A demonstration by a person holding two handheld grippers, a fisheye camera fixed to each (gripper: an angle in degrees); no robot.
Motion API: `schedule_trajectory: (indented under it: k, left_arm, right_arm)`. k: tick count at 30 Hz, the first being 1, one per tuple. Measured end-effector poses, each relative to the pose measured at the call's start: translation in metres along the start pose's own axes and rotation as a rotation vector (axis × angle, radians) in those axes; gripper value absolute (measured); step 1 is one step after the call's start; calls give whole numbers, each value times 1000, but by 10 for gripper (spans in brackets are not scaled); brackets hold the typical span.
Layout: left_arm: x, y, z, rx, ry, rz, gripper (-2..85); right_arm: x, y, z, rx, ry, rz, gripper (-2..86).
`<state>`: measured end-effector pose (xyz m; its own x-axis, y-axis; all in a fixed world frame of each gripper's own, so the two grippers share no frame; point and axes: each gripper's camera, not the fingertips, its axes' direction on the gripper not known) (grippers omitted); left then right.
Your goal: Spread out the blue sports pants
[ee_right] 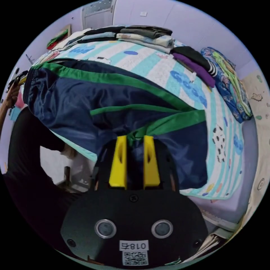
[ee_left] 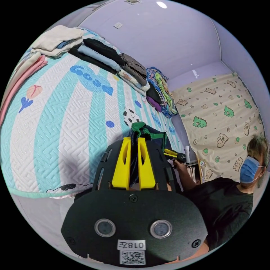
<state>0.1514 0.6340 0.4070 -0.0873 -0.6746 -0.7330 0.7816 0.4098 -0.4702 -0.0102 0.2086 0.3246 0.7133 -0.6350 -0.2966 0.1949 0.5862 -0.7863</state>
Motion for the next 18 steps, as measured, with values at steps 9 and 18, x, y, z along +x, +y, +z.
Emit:
schedule_trajectory:
  k: [9,18]
  left_arm:
    - [-5,-23,31,-52,-29,41,38]
    - [-23,-26,65,-61,-38,1,37]
  right_arm:
    - [280,31,-76,-21,307,542,61]
    - [271,39,-82,181,51,544,135]
